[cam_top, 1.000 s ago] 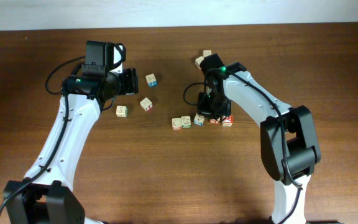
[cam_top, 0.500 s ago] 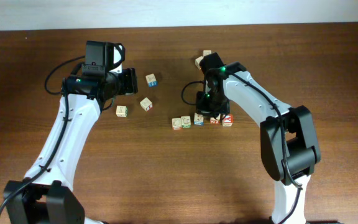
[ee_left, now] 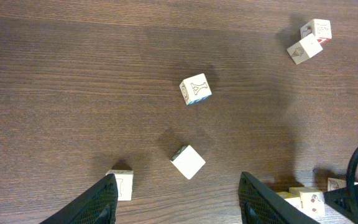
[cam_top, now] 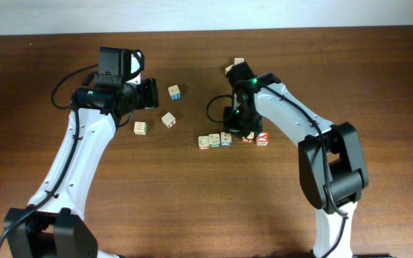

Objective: Rotate 5 blocks

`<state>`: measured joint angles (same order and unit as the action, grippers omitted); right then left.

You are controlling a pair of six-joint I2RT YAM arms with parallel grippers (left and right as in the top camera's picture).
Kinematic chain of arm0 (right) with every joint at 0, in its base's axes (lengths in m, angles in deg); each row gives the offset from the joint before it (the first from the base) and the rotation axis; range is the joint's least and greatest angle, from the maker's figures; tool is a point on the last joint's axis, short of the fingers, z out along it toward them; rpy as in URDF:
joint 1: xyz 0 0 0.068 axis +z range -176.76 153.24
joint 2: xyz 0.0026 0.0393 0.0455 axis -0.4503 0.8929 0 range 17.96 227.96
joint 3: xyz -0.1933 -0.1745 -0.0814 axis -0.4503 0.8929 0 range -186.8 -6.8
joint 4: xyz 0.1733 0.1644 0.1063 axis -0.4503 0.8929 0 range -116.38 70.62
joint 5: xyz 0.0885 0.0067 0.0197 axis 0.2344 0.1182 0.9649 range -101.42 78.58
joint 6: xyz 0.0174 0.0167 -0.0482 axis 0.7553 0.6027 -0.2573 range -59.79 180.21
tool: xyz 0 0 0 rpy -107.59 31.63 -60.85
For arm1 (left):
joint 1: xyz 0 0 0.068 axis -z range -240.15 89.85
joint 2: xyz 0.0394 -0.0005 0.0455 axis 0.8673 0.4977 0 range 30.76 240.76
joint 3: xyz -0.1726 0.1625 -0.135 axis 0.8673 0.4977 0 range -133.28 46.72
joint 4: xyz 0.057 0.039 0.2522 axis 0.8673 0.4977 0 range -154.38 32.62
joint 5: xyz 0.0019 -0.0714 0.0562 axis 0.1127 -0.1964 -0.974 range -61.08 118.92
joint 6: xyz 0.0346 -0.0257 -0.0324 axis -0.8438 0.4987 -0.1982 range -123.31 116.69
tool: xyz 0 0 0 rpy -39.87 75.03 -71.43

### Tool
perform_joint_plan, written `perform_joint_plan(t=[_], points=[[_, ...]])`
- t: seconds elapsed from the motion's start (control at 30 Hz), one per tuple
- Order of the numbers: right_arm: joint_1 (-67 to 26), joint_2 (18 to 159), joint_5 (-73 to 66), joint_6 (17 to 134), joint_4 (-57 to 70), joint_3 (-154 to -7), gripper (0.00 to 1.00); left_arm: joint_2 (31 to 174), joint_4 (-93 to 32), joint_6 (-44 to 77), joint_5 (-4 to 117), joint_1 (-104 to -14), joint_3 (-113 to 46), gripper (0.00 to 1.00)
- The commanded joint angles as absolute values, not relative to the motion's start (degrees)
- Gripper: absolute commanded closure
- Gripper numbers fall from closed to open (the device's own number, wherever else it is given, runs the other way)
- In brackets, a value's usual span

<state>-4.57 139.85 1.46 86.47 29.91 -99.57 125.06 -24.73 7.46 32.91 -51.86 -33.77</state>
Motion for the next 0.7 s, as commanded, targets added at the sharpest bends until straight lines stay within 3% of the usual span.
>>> perform_joint_plan(t=[0.0,0.67], points=[[-6.77,140.24,2.99,85.34,30.22,-99.37,0.96,125.69,-24.73,7.35,32.08,-51.68,-34.54,0.39],[-5.05,140.30,4.06,85.64,25.41,-95.29,0.96,125.69,-24.70,7.35,32.06,-51.68,-34.54,0.39]])
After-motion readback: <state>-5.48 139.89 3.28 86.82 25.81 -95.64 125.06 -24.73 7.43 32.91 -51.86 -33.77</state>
